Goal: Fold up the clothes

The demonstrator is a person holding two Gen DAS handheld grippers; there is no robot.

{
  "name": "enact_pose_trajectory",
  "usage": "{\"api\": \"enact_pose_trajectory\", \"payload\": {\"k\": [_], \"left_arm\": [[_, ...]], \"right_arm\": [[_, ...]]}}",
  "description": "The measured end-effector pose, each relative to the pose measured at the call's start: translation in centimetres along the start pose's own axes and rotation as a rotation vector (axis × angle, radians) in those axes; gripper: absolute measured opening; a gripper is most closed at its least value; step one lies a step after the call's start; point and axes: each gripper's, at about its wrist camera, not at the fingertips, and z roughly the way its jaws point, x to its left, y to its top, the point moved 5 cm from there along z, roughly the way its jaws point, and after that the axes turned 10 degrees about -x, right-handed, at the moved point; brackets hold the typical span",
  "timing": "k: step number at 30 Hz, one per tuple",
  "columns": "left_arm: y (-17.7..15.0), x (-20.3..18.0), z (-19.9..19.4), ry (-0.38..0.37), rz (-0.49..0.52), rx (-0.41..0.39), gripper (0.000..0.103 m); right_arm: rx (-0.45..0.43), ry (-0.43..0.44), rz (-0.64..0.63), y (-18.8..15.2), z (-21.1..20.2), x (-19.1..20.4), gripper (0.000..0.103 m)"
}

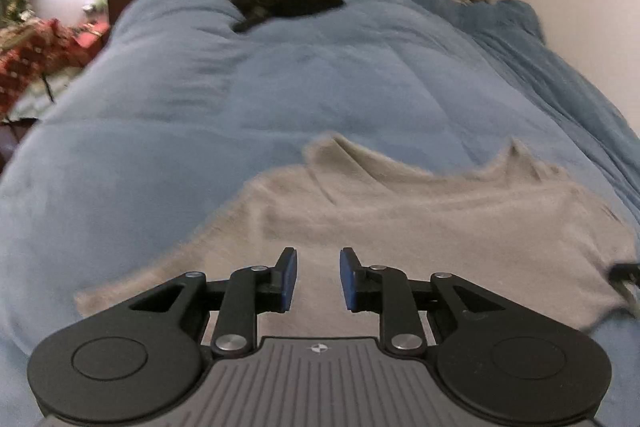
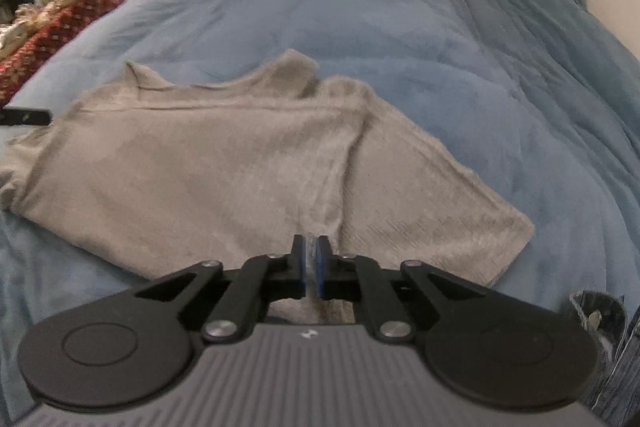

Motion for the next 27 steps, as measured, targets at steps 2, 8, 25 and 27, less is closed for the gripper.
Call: {"api": "enact_pose_trajectory", "payload": {"k": [2,8,25,27], "left_arm": [[-1.6,-1.2,0.6,-0.014,0.023,0.047,0.021],[-3.2,-4.3,0.1,-0.057,0.089,0.054,0.02],[-5.0,-15.4,0.2,-0.28,0.199,0.032,0.02],[-5.0,-16.4,0.2,-0.3,0.212,0.024,0.02]], "right_arm": [[0.003,-0.045,0.005,-0.1,0.2,-1.1,0.005],[-0.056,-0.041,0.012,0.9,-1.1,-2.0,0.006],[-0.082,0.015,0.036,1.7,0.6,-0.4,0.009],[-0.087,0.046,0.016,2.6,1.6,0.3,0.009]]}}
